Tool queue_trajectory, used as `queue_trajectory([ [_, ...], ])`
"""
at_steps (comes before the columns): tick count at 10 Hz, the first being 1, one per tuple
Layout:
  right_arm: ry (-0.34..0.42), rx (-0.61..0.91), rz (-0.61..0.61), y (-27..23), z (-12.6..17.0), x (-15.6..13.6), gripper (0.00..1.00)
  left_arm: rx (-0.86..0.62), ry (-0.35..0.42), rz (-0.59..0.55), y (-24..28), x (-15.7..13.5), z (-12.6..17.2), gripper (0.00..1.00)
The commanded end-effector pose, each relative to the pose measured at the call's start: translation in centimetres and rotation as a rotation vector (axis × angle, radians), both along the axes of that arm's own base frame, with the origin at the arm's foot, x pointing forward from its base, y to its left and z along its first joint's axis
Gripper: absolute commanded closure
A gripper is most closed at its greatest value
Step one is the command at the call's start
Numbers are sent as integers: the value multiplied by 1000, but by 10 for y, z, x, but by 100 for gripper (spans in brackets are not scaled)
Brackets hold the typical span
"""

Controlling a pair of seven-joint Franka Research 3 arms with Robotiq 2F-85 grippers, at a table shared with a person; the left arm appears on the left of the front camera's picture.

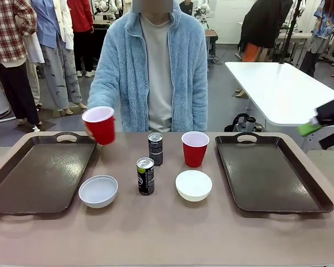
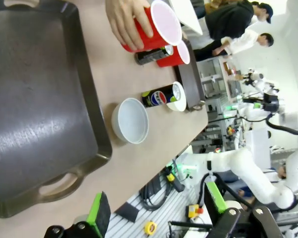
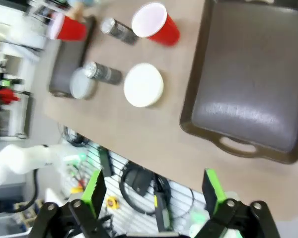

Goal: Prepare tableware on both trays.
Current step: Pick up a Picnic Bowl from the table and place it on a Handle tray.

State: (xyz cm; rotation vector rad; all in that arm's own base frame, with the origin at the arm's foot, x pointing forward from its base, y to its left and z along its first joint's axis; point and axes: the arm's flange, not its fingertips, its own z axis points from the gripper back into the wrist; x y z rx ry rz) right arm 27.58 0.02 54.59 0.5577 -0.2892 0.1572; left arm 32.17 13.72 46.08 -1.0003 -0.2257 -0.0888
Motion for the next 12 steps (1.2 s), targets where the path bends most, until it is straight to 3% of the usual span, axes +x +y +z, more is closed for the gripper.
queue_trajectory([
  [1, 103, -185, 13, 63, -3, 23, 0, -12, -5, 1, 2, -1, 1, 0],
  [4, 166, -394, 38, 171, -36, 58, 0, -12, -5, 1, 2, -1, 1, 0],
  [7, 169, -429, -16, 212, -62, 101, 0, -12, -5, 1, 2, -1, 1, 0],
  [8, 145, -422, 41, 204, -60, 59, 0, -12, -5, 1, 2, -1, 1, 0],
  [12, 145, -422, 41, 204, -60, 59, 0, -12, -5, 1, 2, -1, 1, 0],
])
